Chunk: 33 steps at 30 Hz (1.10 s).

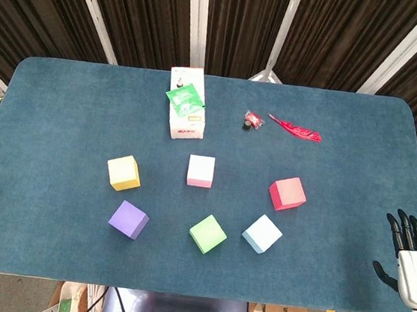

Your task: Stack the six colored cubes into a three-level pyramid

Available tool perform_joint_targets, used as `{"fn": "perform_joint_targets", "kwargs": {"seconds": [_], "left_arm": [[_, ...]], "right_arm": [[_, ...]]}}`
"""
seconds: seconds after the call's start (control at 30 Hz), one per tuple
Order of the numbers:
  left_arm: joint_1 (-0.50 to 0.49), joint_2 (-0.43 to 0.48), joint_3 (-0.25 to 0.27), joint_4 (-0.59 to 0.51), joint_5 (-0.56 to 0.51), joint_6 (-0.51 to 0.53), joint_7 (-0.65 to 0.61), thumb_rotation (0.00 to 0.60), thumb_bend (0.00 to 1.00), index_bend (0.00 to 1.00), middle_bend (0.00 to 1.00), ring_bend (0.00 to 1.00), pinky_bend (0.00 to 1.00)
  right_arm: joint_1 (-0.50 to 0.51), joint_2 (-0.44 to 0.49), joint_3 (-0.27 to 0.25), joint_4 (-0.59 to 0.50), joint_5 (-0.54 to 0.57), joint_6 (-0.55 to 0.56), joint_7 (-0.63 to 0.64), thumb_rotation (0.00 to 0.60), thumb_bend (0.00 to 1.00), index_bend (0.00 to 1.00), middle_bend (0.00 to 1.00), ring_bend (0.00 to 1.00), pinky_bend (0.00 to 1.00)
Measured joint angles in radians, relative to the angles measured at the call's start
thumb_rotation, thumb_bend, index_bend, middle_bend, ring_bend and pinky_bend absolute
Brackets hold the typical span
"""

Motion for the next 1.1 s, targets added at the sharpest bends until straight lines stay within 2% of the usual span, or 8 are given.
{"fn": "perform_joint_targets", "kwargs": {"seconds": [0.63, 1.1], "left_arm": [[-0.007, 0.005, -0.003, -0.013, -0.029, -0.031, 0.007, 0.600, 0.38, 0.06, 0.00, 0.00, 0.00], [0.011, 0.009, 0.007, -0.013, 0.011, 0.013, -0.014, 0.600, 0.38, 0.06, 0.00, 0.00, 0.00]], "right_arm": [[0.005, -0.003, -0.012, -0.002, -0.001, -0.021, 0.000, 0.600, 0.23, 0.06, 0.02, 0.00, 0.00], [0.002, 0.016, -0.017, -0.016, -0.016, -0.013, 0.074, 0.600, 0.23, 0.06, 0.02, 0.00, 0.00]]}}
